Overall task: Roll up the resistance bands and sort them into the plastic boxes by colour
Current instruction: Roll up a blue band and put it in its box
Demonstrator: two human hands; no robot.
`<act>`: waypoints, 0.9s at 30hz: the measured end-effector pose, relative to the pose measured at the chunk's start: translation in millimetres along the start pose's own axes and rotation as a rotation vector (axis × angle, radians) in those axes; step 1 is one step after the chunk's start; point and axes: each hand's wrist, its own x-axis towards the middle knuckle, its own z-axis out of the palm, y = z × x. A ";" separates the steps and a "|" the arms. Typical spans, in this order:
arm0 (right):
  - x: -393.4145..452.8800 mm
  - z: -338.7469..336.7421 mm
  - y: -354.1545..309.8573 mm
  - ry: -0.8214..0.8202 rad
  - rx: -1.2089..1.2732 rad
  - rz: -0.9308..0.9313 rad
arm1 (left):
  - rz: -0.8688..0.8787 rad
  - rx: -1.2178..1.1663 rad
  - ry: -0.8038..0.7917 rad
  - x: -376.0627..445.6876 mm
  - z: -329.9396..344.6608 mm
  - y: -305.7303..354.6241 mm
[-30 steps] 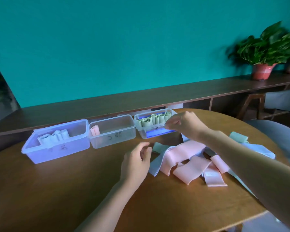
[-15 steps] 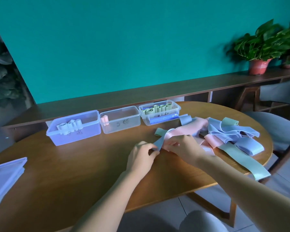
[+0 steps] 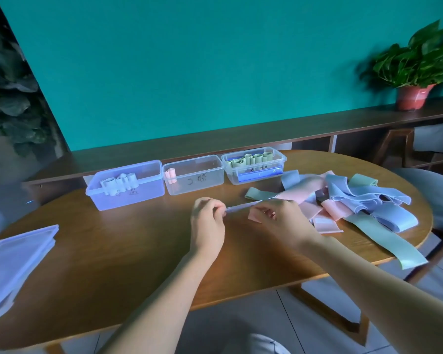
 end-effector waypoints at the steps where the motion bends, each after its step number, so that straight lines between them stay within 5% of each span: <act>1: 1.4 0.1 -4.0 -0.002 0.000 0.003 | -0.022 0.013 0.010 1.3 -5.0 -1.5; 13: 44.9 13.8 -57.8 0.069 0.037 -0.159 | 0.068 -0.031 0.153 30.3 -87.5 -3.9; 18: 85.7 11.9 -99.7 -0.038 0.056 -0.143 | -0.008 -0.106 0.105 54.1 -127.9 2.8; 27: 98.8 7.5 -185.8 -0.207 0.523 -0.217 | 0.020 -0.140 -0.022 61.0 -220.3 33.0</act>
